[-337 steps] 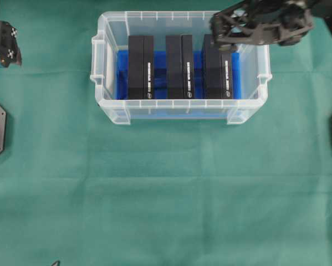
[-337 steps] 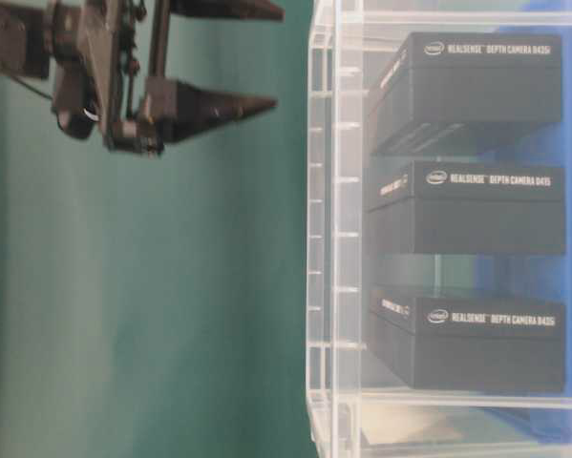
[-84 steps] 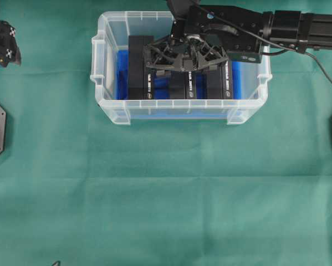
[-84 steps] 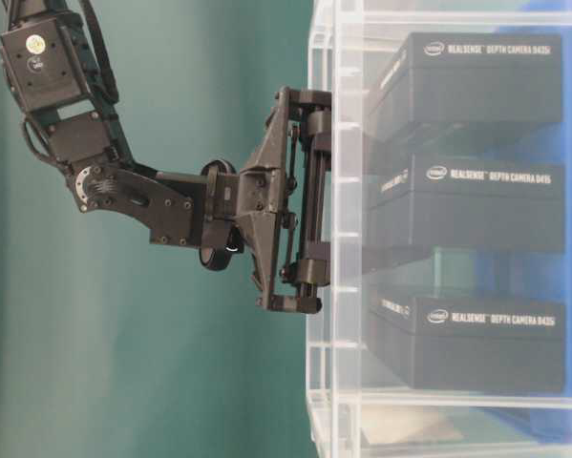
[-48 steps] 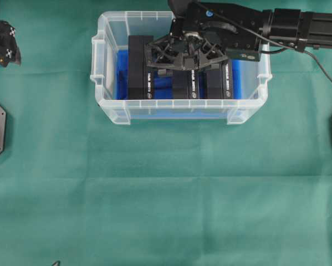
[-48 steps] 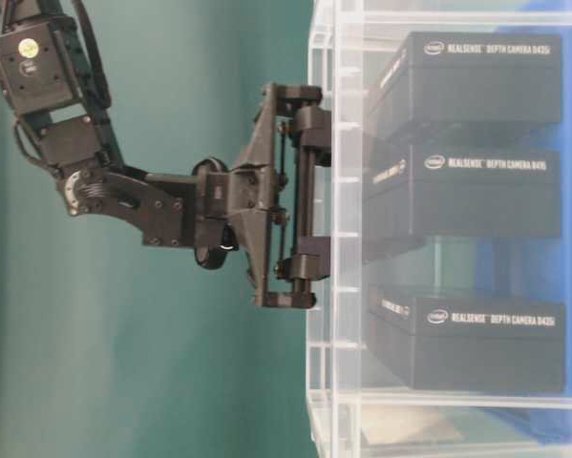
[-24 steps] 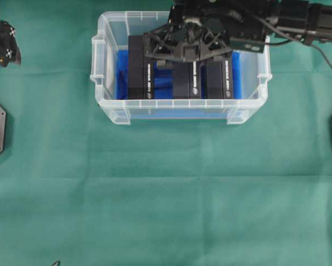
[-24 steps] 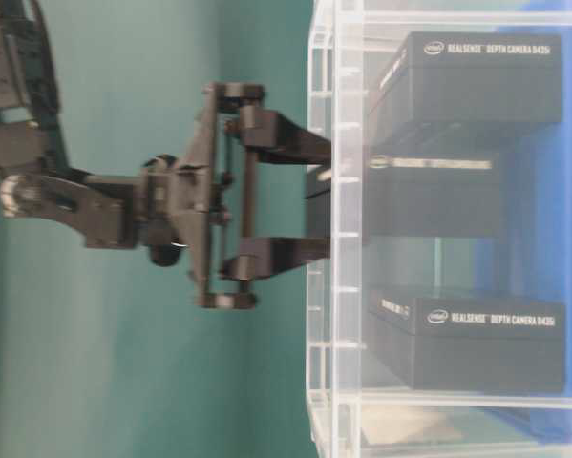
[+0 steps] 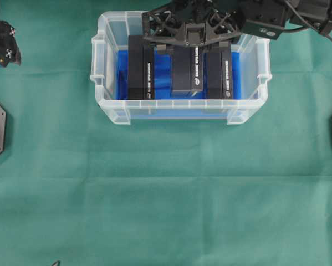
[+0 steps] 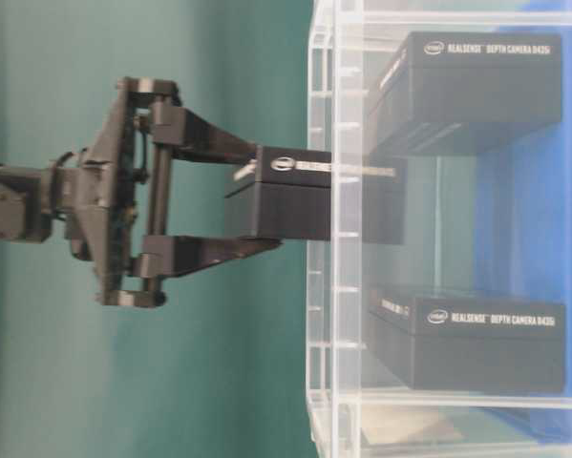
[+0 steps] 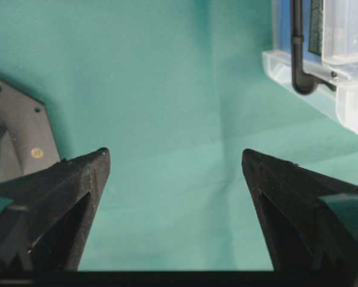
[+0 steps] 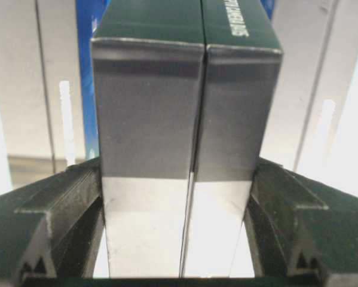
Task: Take out the box from the case.
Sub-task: 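Lift the middle box straight up out of the case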
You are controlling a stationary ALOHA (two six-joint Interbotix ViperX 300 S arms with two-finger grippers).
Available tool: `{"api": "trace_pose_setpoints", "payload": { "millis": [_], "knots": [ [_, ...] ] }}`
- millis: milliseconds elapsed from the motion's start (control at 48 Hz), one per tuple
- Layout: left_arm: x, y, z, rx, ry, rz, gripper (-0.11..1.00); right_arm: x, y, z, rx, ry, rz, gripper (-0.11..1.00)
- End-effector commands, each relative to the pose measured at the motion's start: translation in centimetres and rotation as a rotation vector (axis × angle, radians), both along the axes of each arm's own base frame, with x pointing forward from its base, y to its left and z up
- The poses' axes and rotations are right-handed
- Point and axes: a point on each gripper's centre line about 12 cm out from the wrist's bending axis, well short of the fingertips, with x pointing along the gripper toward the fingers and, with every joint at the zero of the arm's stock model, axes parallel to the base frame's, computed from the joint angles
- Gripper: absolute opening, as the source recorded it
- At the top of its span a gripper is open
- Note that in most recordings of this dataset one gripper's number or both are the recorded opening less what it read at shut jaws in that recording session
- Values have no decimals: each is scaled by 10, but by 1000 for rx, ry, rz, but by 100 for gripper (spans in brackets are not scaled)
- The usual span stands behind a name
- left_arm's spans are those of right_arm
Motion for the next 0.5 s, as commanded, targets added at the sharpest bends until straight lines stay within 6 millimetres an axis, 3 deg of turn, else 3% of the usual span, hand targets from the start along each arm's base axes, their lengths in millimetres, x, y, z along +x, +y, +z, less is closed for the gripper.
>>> {"api": "trace_pose_setpoints", "payload": {
  "millis": [0,479],
  "knots": [
    [1,1,9,11,-32,0,93,-9,4,42,-21,-75,4,66],
    [-1,0,11,14,-41,1,93,-17,6,82,-25,-97,0,66]
  ]
}}
